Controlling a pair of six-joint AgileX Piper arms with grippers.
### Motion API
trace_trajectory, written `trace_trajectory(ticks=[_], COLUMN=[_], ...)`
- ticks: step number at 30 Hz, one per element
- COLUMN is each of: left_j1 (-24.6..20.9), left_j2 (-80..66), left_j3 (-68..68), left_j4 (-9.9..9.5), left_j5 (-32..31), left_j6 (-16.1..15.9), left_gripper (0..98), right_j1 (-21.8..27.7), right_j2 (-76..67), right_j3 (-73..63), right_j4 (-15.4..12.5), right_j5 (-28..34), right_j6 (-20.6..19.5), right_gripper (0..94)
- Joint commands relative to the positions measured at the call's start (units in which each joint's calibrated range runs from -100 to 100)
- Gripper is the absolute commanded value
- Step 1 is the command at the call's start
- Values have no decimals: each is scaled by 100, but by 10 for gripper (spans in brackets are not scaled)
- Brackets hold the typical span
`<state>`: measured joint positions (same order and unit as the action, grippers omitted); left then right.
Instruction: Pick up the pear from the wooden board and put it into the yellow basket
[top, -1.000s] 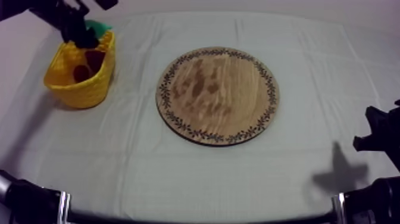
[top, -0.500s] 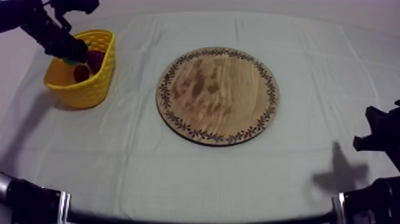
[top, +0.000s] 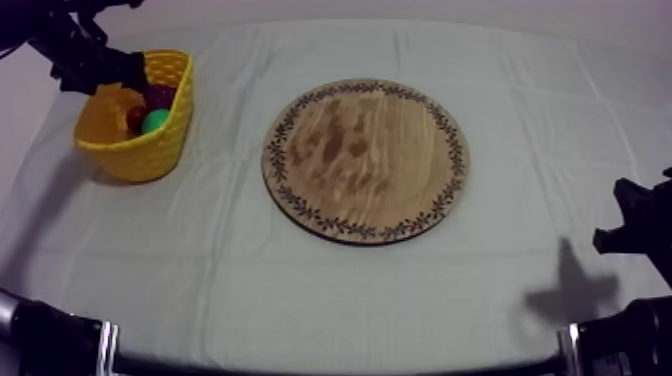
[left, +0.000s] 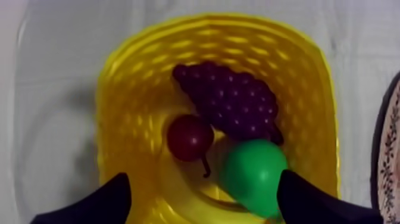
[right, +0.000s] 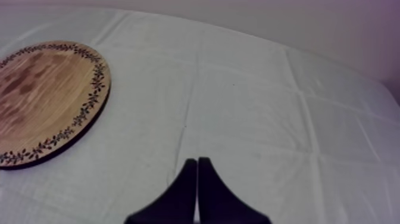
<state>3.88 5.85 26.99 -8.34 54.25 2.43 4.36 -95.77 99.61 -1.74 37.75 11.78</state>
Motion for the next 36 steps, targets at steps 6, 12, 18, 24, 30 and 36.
trace_trajectory(ticks=[6, 12, 18, 24, 30, 36], left_j1=[-129, -143, -79, 81, 149, 181], left_j2=[-553, -1502, -2797, -4479, -6381, -8119], left_j3=[-20, 374, 1254, 2598, 4198, 5529], left_j4=[-61, -79, -67, -187, -206, -202], left_j5=[-646, -1252, -1697, -2371, -2929, -3164], left_j6=[266, 163, 62, 114, 124, 128], left_gripper=[480, 146, 41, 7, 1, 0], right_j1=[-7, -7, -7, -7, -7, -7], right_j2=[1, 1, 1, 1, 1, 1], right_j3=[5, 5, 5, 5, 5, 5], right_j4=[1, 1, 1, 1, 1, 1], right_j5=[-1, -1, -1, -1, -1, -1], right_j6=[1, 1, 1, 1, 1, 1], right_gripper=[5, 5, 5, 5, 5, 5])
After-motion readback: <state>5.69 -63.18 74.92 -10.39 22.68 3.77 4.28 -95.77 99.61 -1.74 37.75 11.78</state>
